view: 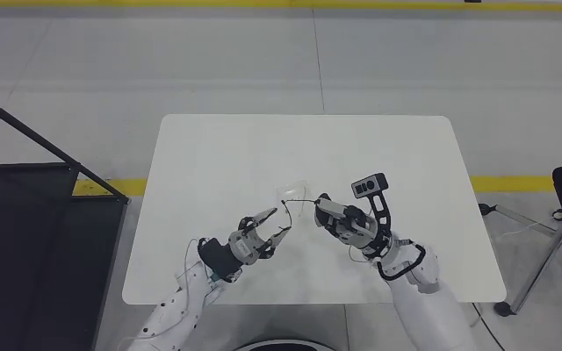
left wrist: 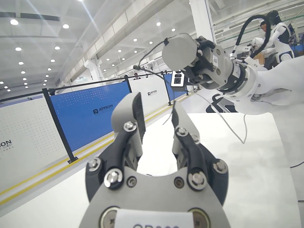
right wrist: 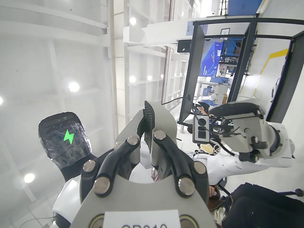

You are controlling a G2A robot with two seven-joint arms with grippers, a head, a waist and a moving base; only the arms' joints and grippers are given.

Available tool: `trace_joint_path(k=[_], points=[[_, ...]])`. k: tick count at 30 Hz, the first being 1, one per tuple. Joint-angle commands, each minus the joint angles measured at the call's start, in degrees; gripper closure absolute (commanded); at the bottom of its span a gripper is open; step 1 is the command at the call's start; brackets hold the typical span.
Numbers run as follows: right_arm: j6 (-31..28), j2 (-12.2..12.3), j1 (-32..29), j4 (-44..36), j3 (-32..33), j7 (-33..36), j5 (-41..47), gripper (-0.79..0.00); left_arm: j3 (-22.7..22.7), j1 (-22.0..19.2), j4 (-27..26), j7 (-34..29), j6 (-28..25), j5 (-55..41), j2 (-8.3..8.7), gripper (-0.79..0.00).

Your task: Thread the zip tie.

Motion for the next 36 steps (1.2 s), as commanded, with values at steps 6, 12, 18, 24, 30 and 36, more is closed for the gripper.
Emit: trace_joint_path(k=[6, 12, 18, 24, 30, 36], points=[[0.5, 0.1, 0.3, -0.5, -0.3, -5.1, -7.1, 0.000, -3.0, 0.8, -0.7, 0.1, -1.2, -6.5, 0.32, -0.785], [2.9, 0.3, 0.0, -1.4, 0.5, -10.2, -10.7, 0.000, -6.7, 2.3, -1.9, 0.4, -2.9, -11.5, 0.84, -0.785], [13.2, 0.6, 0.4, -2.2, 2.3, -14.1, -8.4, 0.000, -10.5, 4.4, -3.6, 0.8, -3.6, -14.1, 1.43, -0.785], [18.8, 0.9, 0.8, -2.3, 4.4, -14.6, -4.2, 0.000, -11.9, 5.6, -4.3, 0.0, -5.0, -17.9, 1.56, -0.785], [18.8, 0.9, 0.8, -2.3, 4.4, -14.6, -4.2, 0.000, -11.9, 5.6, -4.3, 0.0, -5.0, -17.9, 1.56, -0.785], [21.6, 0.8, 0.4, -2.7, 4.4, -17.1, -2.8, 0.000, -11.9, 5.6, -4.3, 0.0, -5.0, -17.9, 1.56, -0.785]])
